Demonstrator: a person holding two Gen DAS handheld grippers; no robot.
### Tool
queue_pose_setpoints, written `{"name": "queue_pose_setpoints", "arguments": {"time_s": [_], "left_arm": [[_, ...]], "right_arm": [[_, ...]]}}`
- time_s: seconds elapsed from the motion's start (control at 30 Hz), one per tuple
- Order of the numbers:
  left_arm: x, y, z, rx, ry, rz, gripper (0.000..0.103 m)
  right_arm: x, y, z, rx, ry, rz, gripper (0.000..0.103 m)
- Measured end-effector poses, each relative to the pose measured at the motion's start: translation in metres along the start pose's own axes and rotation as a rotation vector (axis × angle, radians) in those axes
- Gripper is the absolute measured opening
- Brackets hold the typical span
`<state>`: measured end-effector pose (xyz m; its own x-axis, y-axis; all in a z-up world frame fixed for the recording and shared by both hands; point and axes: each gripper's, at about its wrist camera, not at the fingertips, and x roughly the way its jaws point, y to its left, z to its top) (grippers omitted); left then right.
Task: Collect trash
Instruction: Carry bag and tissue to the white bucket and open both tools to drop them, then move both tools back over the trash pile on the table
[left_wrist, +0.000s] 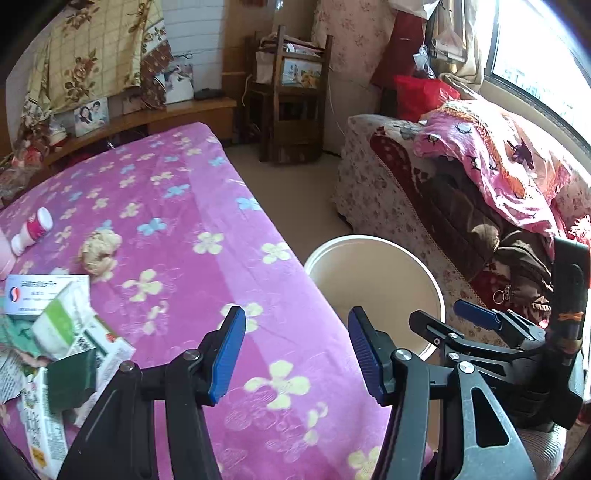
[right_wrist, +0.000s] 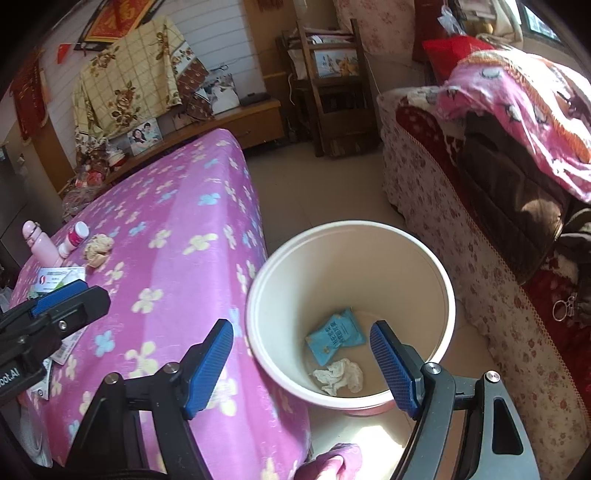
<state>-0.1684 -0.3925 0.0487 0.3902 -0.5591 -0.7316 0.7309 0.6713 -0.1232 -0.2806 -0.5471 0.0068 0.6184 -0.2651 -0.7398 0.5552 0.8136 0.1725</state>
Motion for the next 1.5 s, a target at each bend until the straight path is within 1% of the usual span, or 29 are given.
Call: {"name": "queue_pose_setpoints", "arguments": {"time_s": [0.2,0.27,0.3,0.33,0.5,0.67,0.83,0.93,1.13,1.3,1.4,1.5], "left_arm": [[-0.026,0.016,-0.005,-0.007,-0.045,0.037,0.059],[-0.033,0.021,-0.007,-0.009,-0.053,0.049,0.062],[-0.037,0.024,-0.009,-0.013,-0.058,0.055,0.066],[-0.043,0.03,-0.01,-0.021,-0.066,0.059,0.067],[-0.06,0.051,-0.017,-0.048,-0.088,0.085,0.07],[-0.076,0.076,-0.024,-0.092,-0.101,0.106,0.072],[-0.089,0.101,-0.032,-0.146,-0.111,0.106,0.076],[-0.098,0.115,-0.038,-0.168,-0.118,0.121,0.076],[-0.11,0.142,-0.049,-0.196,-0.1,0.147,0.076],[-0.119,0.17,-0.064,-0.22,-0.074,0.188,0.076],[-0.123,0.189,-0.071,-0.25,-0.059,0.194,0.076],[-0.129,0.21,-0.079,-0.274,-0.053,0.222,0.076]], "right_arm": [[-0.019,0.026,0.0,-0.028,-0.021,0.024,0.08],[-0.023,0.036,0.0,-0.039,-0.024,0.03,0.08],[-0.026,0.042,-0.001,-0.047,-0.028,0.031,0.08],[-0.028,0.047,-0.001,-0.053,-0.032,0.035,0.08],[-0.037,0.072,-0.002,-0.073,-0.045,0.051,0.08],[-0.041,0.094,-0.003,-0.091,-0.048,0.073,0.08],[-0.043,0.117,-0.007,-0.113,-0.04,0.098,0.08],[-0.044,0.13,-0.009,-0.126,-0.035,0.116,0.08],[-0.043,0.15,-0.014,-0.155,-0.023,0.151,0.08],[-0.04,0.168,-0.02,-0.183,-0.006,0.19,0.08],[-0.034,0.178,-0.023,-0.19,0.021,0.233,0.08],[-0.026,0.189,-0.026,-0.194,0.054,0.274,0.08]]}}
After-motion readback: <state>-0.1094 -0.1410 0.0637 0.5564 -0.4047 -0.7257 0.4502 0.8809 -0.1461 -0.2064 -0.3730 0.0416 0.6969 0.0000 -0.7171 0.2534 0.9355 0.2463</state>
